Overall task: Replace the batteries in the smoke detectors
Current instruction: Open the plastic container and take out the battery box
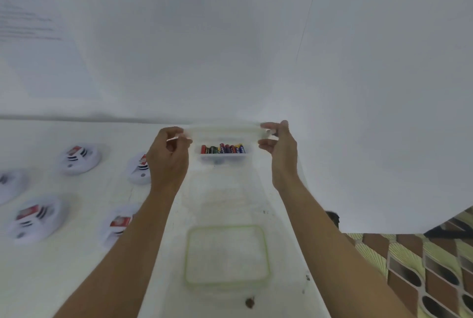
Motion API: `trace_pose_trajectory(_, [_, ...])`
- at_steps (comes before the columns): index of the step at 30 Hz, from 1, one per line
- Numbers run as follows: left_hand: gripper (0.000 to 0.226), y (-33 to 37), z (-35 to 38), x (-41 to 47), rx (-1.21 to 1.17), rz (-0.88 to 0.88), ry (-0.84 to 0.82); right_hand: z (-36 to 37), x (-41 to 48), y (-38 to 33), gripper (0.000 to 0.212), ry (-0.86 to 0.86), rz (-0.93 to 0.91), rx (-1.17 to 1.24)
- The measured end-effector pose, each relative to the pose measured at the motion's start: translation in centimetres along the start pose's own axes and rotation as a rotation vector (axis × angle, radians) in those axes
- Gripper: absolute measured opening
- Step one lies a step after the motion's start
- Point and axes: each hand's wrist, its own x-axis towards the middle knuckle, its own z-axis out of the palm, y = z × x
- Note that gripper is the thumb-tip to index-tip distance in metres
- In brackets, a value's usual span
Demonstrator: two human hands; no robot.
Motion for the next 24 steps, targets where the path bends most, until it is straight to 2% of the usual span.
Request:
trace_pose_trajectory(3, [0.014, 0.6, -1.8, -2.2, 0.055, 0.038, 0.02, -1.1, -2.6, 0.2, 0.02, -0.04, -0.03, -0.113])
trace_pose_trajectory(4, [0.015, 0.7, -2.4, -2.9, 0.066, 0.044, 0.017, -1.5, -3.2, 0.4, 0.019, -0.061, -0.048, -0.161])
trace_pose_trajectory(7, [0.019, 0.9, -3.6, -5.4, 0.124, 0.075, -0.01, -2.7, -5.3, 1.0, 0.038, -0.117, -0.06, -0.251])
trace_pose_trajectory(9, [0.031, 0.8, -4.3, -7.3, 0.144, 0.063, -0.024, -3.4, -6.9, 1.3, 0.042, -0.129, -0.056, -0.278])
trace_pose_trajectory(12, [0.043, 0.2, -5.6, -9.8, 0.133, -0.046, -0.063, -4.8, -9.0, 1.9, 0.04, -0.13, -0.046, -0.331])
trace_pose_trajectory(16, [0.036, -0.8, -7.0, -13.0, 0.178, -0.08, -0.105, -6.7, -11.7, 2.8, 0.035, -0.158, -0.021, -0.447])
trace_pose_trajectory(24, [0.037, -3.5, -8.2, -17.3, 0.528, 0.027, -0.103, -8.3, -14.6, 6.6, 0.037, -0.237, 0.023, -0.731])
